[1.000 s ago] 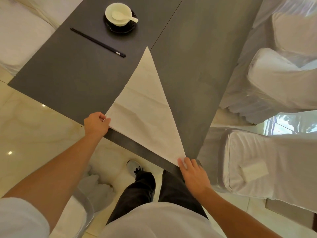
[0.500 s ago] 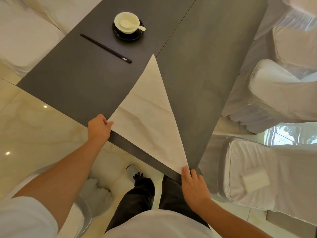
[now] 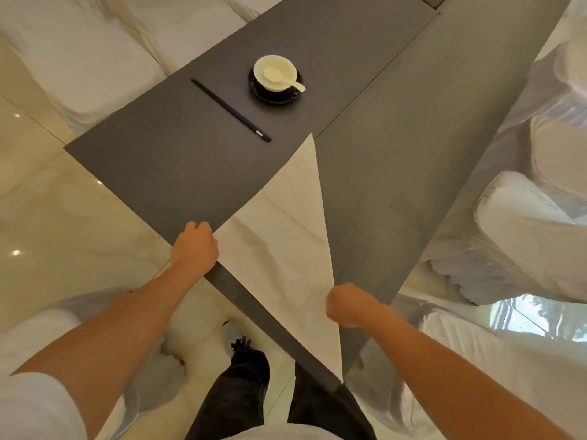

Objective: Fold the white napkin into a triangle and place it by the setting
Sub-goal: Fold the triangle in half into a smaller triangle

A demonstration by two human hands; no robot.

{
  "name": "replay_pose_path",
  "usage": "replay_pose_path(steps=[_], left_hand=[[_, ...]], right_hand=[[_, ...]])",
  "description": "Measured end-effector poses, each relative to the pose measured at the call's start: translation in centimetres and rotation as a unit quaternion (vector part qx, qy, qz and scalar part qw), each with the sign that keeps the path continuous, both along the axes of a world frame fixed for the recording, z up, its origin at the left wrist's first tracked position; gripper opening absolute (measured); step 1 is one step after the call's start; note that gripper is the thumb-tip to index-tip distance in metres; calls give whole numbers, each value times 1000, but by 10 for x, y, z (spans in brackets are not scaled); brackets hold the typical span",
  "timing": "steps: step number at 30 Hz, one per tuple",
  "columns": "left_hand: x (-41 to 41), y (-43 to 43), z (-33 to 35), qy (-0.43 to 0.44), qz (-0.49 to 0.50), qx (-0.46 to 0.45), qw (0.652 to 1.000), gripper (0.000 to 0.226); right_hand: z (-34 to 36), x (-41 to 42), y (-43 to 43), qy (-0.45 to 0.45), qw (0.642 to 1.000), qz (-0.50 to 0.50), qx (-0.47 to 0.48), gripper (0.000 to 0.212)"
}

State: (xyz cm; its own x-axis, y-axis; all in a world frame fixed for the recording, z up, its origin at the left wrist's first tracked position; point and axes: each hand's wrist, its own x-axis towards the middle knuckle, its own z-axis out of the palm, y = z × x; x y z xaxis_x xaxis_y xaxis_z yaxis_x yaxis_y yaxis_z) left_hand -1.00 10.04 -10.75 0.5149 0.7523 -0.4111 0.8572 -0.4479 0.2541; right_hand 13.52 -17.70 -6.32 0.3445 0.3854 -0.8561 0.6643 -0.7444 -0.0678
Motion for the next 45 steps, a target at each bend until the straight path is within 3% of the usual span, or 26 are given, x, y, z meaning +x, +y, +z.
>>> replay_pose_path(steps=[3, 5, 7, 10, 14, 19, 24, 27, 30, 33, 36, 39, 42, 45], left_hand=[[0, -4, -7, -38, 27, 5, 999, 11], [-3, -6, -12, -70, 26, 23, 997, 9], [-4, -9, -17, -81, 25, 36, 996, 10], [-6, -18, -23, -93, 34, 60, 993, 12], [-6, -23, -30, -122, 59, 95, 986, 11], [-12, -20, -39, -153, 68, 102, 981, 9], [0, -22, -32, -135, 105, 93, 981, 11], [12, -25, -23, -101, 142, 90, 980, 12], [28, -41, -14, -35, 138, 146, 979, 25], [42, -69, -15, -45, -6, 138, 989, 41], [40, -92, -30, -6, -124, 96, 988, 51], [33, -101, -36, 27, -130, 68, 989, 67], [25, -106, -39, 21, -143, 72, 987, 76], [21, -106, -41, 16, -155, 65, 986, 77]], right_hand=[[4, 51, 57, -80, 985, 13, 150, 37], [2, 66, 93, -118, 961, 87, 236, 45], [-7, 62, 122, -98, 938, 189, 273, 56], [-38, 49, 143, -54, 915, 302, 261, 70], [-73, 83, 141, -93, 895, 352, 257, 73], [-87, 146, 130, -150, 900, 297, 282, 67], [-73, 178, 143, -149, 907, 282, 275, 58], [-55, 199, 166, -166, 914, 204, 310, 52], [-41, 229, 186, -156, 939, 53, 301, 67], [-39, 252, 201, -105, 952, -103, 269, 87], [-37, 251, 207, -41, 924, -242, 294, 91], [-35, 244, 210, 13, 884, -364, 294, 71], [-35, 233, 211, 53, 878, -379, 286, 16], [-33, 229, 216, 87, 859, -410, 296, 10]])
